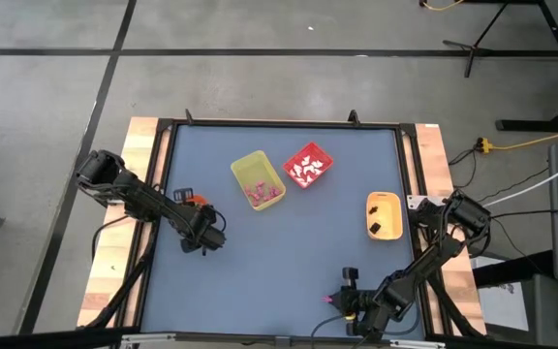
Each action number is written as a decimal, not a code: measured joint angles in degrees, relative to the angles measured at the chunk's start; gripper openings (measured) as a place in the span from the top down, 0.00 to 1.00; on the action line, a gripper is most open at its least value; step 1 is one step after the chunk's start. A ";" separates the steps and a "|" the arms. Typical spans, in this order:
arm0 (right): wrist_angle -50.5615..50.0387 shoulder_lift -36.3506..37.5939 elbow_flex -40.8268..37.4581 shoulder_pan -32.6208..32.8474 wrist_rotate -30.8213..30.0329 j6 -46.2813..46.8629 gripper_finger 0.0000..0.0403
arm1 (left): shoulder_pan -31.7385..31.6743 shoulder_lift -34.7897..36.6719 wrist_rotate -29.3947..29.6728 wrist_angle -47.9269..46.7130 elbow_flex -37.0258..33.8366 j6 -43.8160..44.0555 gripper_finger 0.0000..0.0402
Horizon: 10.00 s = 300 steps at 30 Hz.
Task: Sort Halloween decoration
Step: Put the pink skeleton toy into the yellow bin, then return to Home Position
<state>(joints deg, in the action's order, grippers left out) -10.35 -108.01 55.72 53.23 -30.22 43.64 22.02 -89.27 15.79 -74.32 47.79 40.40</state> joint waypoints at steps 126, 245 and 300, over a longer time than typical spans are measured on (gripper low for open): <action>7.67 0.00 21.55 -51.40 7.72 -42.68 0.91 | -25.77 88.78 -10.64 75.80 -47.38 -42.42 0.70; 17.74 107.86 -55.30 -51.41 23.15 -45.41 1.00 | -25.75 88.74 -10.34 75.87 -47.36 -42.36 0.70; 12.26 102.51 -55.23 -51.39 23.40 -47.56 1.00 | -25.75 88.74 -10.34 75.89 -47.36 -42.37 0.70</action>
<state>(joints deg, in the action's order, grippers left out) 1.91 -5.50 0.49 1.85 -6.81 -3.92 -3.73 -0.54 5.45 1.56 0.43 -1.96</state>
